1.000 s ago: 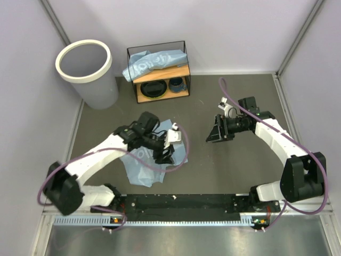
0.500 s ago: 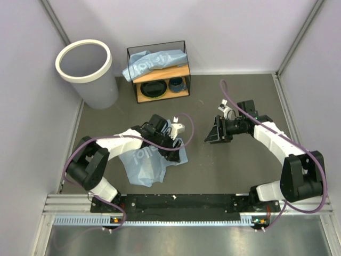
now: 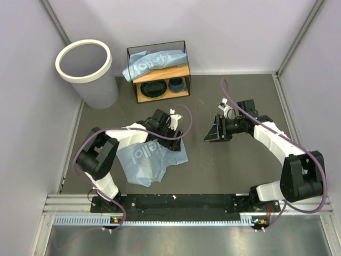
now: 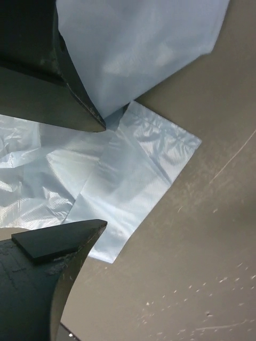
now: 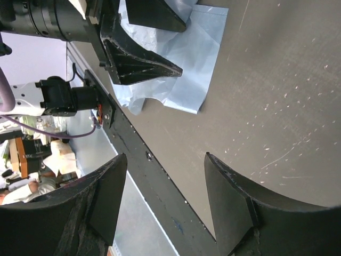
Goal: Put the trash bags into the trash bin
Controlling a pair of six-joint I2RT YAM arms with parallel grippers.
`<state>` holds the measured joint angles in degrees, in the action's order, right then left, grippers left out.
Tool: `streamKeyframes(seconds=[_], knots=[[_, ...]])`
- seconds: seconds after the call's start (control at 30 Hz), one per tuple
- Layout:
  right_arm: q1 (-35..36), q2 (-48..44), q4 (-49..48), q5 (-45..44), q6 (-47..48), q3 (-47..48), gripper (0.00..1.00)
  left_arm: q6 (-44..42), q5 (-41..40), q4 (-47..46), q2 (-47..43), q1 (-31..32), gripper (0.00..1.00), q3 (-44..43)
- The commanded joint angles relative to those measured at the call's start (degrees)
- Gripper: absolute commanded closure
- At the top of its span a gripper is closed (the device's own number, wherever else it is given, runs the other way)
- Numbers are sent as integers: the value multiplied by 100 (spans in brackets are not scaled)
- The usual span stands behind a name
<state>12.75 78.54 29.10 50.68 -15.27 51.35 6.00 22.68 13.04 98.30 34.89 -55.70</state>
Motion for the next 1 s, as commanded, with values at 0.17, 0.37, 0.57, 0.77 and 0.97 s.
streamKeyframes(seconds=[0.17, 0.37, 0.57, 0.77, 0.97], knots=[[69, 21, -186, 74, -29, 33, 39, 516, -396, -424, 4, 0, 22, -116], [69, 73, -221, 65, -55, 76, 40, 586, -264, -846, 409, 123, 38, -300], [61, 144, -230, 57, -47, 112, 41, 499, -343, -1101, 602, 237, 52, -415], [69, 91, -230, 92, -20, 94, 41, 70, -563, -917, 419, 264, 33, -293], [34, 3, -221, 136, 76, 112, 41, -2250, -432, -242, -558, 272, 16, -159]])
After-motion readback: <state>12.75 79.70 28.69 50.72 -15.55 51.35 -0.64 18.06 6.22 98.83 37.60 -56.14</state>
